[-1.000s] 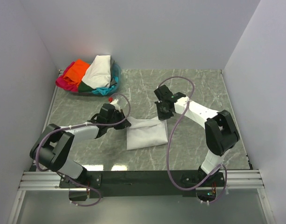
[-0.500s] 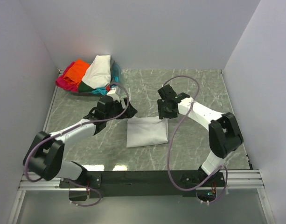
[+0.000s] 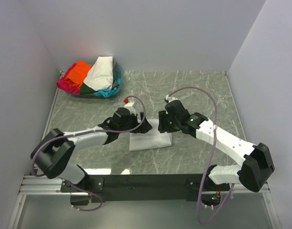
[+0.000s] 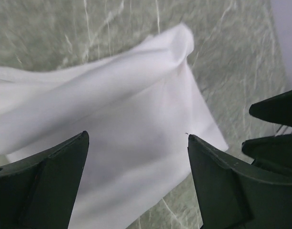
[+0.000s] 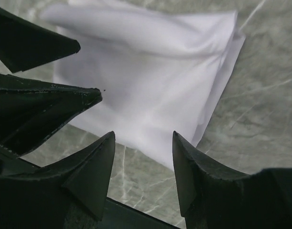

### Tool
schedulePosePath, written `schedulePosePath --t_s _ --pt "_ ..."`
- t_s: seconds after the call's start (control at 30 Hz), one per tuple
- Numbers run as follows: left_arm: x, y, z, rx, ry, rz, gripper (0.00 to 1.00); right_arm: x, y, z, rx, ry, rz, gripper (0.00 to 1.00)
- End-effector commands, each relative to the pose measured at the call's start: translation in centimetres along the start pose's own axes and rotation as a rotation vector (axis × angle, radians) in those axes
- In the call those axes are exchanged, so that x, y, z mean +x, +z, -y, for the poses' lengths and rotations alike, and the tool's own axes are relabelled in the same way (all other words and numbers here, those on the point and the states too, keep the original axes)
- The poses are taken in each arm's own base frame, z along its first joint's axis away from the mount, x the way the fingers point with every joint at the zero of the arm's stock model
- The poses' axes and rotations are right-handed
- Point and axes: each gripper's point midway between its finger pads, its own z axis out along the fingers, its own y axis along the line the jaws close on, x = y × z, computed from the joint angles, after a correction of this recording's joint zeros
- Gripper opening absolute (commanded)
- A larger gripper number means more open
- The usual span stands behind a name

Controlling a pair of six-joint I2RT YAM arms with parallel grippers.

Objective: Fold and stack the t-shirts
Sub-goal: Fold the tshirt

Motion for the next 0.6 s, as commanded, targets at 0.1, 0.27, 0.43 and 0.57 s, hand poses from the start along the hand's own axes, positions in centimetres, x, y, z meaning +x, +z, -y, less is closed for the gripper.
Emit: schedulePosePath --t_s 0.1,0.27,0.43,0.57 --pt "0.3 3.4 2.7 0.103 -0.018 -0.014 0.89 4.6 3.6 0.4 -0.014 0.067 -0.105 0.58" --pt "2.1 5.5 1.1 0.063 -0.027 -0.056 0.89 8.4 5.1 2.0 0.049 0.085 -0.184 0.57" --pt "3.4 6.8 0.2 0.046 -0.039 -0.088 0.89 11.5 5.9 4.5 0.164 0.079 -0.252 0.57" --pt "4.2 7.6 -0.5 0.027 -0.043 -0.11 0.88 12.9 6.3 5.6 0.219 0.064 -0.285 0.56"
